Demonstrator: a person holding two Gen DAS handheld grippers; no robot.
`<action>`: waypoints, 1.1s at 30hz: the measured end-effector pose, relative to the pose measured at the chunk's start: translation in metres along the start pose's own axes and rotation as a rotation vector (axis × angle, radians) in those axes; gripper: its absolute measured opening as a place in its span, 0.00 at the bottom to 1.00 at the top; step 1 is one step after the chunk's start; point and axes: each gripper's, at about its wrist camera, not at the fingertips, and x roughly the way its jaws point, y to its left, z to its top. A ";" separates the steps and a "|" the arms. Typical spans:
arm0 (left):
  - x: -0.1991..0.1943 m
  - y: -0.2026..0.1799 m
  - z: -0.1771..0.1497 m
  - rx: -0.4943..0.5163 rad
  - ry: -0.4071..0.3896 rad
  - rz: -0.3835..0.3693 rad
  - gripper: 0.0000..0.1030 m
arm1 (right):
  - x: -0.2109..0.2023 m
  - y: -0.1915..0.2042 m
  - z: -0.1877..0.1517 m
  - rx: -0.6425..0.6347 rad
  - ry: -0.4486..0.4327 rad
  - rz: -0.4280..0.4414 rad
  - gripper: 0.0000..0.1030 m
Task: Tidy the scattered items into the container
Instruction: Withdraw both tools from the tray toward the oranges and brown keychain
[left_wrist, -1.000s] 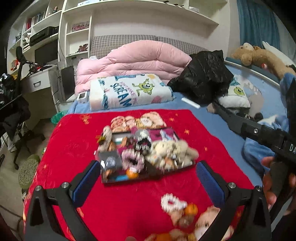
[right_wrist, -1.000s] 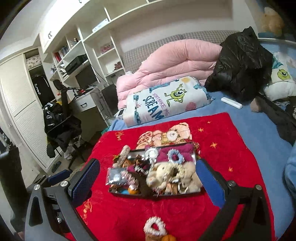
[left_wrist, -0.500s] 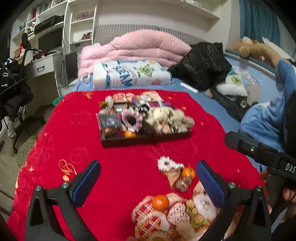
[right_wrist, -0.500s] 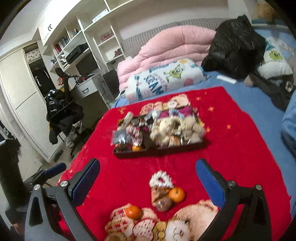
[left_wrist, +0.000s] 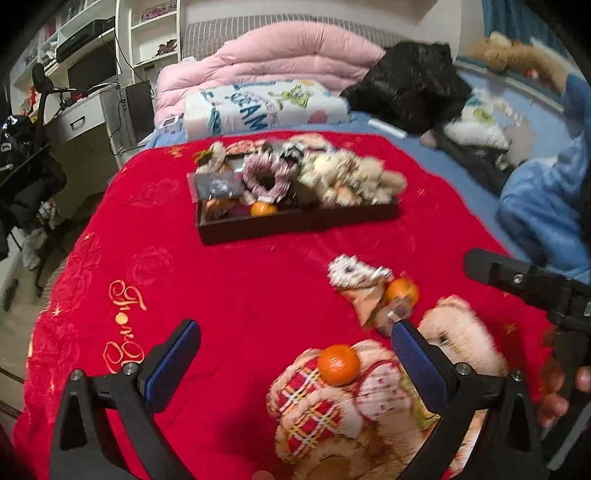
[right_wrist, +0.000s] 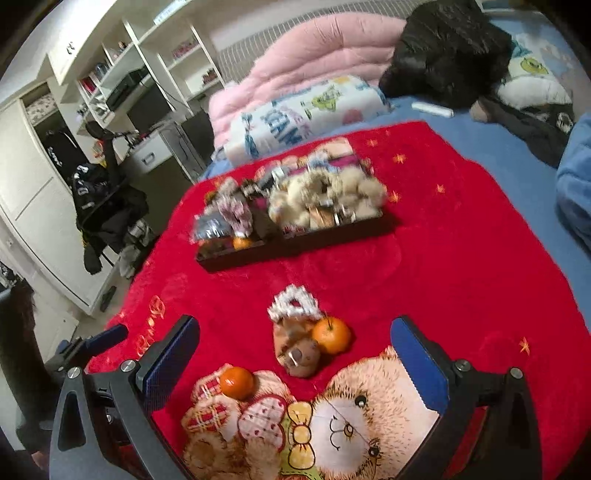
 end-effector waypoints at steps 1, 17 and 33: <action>0.005 -0.001 -0.001 0.005 0.015 0.000 1.00 | 0.003 -0.001 -0.001 0.003 0.008 -0.004 1.00; 0.066 0.001 -0.017 -0.063 0.200 -0.058 1.00 | 0.071 -0.010 -0.021 0.052 0.206 0.000 0.82; 0.088 0.004 -0.020 -0.094 0.259 -0.068 1.00 | 0.101 -0.009 -0.029 0.059 0.296 0.019 0.62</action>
